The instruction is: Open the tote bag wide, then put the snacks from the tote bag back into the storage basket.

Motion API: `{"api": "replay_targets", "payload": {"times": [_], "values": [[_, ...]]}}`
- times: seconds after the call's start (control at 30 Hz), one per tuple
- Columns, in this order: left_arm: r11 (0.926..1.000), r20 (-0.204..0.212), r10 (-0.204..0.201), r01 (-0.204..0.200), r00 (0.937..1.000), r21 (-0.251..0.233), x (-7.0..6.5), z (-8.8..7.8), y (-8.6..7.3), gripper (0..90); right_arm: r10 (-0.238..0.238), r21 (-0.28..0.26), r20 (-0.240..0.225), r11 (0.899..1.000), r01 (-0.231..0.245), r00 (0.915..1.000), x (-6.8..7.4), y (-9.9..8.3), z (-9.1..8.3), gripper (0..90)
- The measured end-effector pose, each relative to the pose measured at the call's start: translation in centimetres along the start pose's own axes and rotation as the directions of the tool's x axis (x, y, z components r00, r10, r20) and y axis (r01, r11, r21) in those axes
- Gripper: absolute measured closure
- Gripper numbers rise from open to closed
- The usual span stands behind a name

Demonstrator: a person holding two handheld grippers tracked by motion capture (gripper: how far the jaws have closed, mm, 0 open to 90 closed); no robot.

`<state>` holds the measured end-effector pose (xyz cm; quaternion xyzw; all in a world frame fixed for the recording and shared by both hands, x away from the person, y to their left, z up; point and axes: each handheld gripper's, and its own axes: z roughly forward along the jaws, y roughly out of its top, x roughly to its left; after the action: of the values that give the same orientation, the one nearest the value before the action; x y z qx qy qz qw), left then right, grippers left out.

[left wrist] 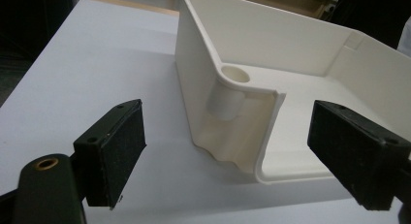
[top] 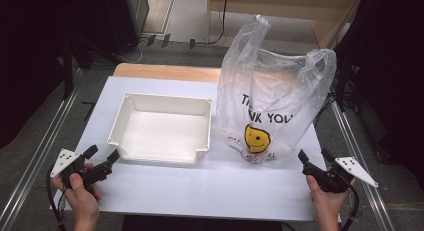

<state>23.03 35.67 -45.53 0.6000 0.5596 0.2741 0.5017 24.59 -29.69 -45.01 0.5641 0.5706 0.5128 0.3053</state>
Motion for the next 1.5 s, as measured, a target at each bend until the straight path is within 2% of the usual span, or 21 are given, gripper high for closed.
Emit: {"api": "replay_targets", "payload": {"times": [0.1, 0.2, 0.3, 0.37, 0.47, 0.57, 0.6, 0.67, 0.73, 0.77, 0.8, 0.83, 0.87, 0.9, 1.0, 1.07, 1.2, 1.33, 1.5], "values": [[0.9999, -0.002, 0.013, -0.013, 0.9999, 0.009, -0.2, 0.0, -0.1, 13.8, -0.001, -0.021, -0.005, 1.000, 0.001, 1.0000, 0.5, 0.9, -0.3, 14.2], [0.9995, -0.008, 0.027, -0.027, 0.9996, 0.014, -0.4, 0.1, -0.1, 13.8, 0.010, -0.047, -0.023, 0.999, -0.011, 0.9997, 1.1, 2.8, -0.3, 14.2], [0.9994, -0.011, 0.031, -0.031, 0.9995, 0.014, -0.5, 0.1, -0.2, 13.8, 0.003, -0.073, -0.033, 0.997, -0.006, 0.9995, 1.6, 4.9, 0.2, 14.2], [0.9992, -0.009, 0.037, -0.037, 0.9993, 0.015, -0.5, 0.1, -0.2, 13.8, 0.016, -0.092, -0.044, 0.996, -0.020, 0.9989, 1.7, 6.3, 0.7, 14.2], [0.9991, -0.012, 0.040, -0.039, 0.9991, 0.016, -0.6, 0.1, -0.2, 13.8, 0.038, -0.082, -0.073, 0.996, -0.044, 0.9966, 1.7, 8.2, 2.0, 13.9], [0.9991, -0.008, 0.040, -0.040, 0.9992, 0.013, -0.7, 0.0, -0.2, 13.8, 0.054, -0.056, -0.099, 0.997, -0.060, 0.9936, 1.8, 9.1, 3.2, 15.4], [0.9988, -0.010, 0.047, -0.047, 0.9988, 0.008, -0.7, -0.1, -0.2, 13.8, 0.069, -0.072, -0.118, 0.994, -0.078, 0.9906, 1.7, 9.0, 3.5, 21.2], [0.9960, -0.025, 0.088, -0.089, 0.9958, -0.006, -1.3, -0.4, 0.0, 13.8, 0.087, -0.069, -0.131, 0.993, -0.096, 0.9876, 1.6, 8.9, 3.7, 22.8], [0.9940, -0.004, 0.108, -0.108, 0.9941, -0.012, -2.0, -0.4, 0.3, 13.8, 0.099, -0.043, -0.181, 0.993, -0.108, 0.9786, 1.5, 8.6, 4.2, 30.5], [0.9928, 0.007, 0.119, -0.119, 0.9929, -0.014, -2.4, -0.4, 0.3, 13.7, 0.076, -0.026, -0.209, 0.996, -0.083, 0.9750, 1.7, 8.3, 4.3, 44.1], [0.9914, 0.011, 0.131, -0.131, 0.9913, -0.009, -2.9, -0.3, 0.4, 13.7, 0.076, -0.026, -0.209, 0.996, -0.083, 0.9750, 1.7, 8.3, 4.3, 44.1], [0.9910, 0.020, 0.134, -0.133, 0.9908, -0.008, -3.3, -0.2, 0.5, 13.7, 0.062, -0.010, -0.217, 0.998, -0.066, 0.9742, 1.7, 8.2, 4.4, 52.4], [0.9903, 0.035, 0.139, -0.138, 0.9897, -0.007, -3.7, -0.1, 0.6, 13.7, 0.057, 0.014, -0.205, 0.998, -0.055, 0.9771, 1.7, 8.1, 4.4, 63.9], [0.9901, 0.049, 0.140, -0.140, 0.9889, -0.004, -4.0, -0.1, 0.7, 13.7, 0.057, 0.014, -0.205, 0.998, -0.055, 0.9771, 1.7, 8.1, 4.4, 63.9], [0.9933, 0.085, 0.115, -0.115, 0.9897, -0.010, -4.8, -0.3, 1.4, 13.7, 0.078, 0.003, -0.215, 0.997, -0.079, 0.9736, 1.7, 7.9, 4.2, 79.1], [0.9950, 0.105, 0.098, -0.096, 0.9896, -0.026, -5.3, -0.4, 1.9, 13.7, 0.047, -0.002, -0.209, 0.999, -0.049, 0.9769, 2.1, 7.9, 3.9, 88.3], [0.9966, 0.133, 0.081, -0.077, 0.9879, -0.029, -6.5, -0.1, 2.8, 13.7, 0.022, -0.012, -0.218, 1.000, -0.025, 0.9757, 2.7, 8.0, 3.7, 90.0], [0.9950, 0.155, 0.099, -0.098, 0.9828, -0.016, -7.7, 0.8, 3.4, 13.7, -0.005, -0.024, -0.223, 1.000, 0.000, 0.9749, 3.3, 8.1, 3.2, 90.0], [0.9921, 0.190, 0.125, -0.123, 0.9738, -0.023, -9.9, 2.1, 4.9, 13.7, -0.025, -0.049, -0.210, 0.999, 0.015, 0.9774, 3.1, 8.3, 2.7, 90.0]]}}
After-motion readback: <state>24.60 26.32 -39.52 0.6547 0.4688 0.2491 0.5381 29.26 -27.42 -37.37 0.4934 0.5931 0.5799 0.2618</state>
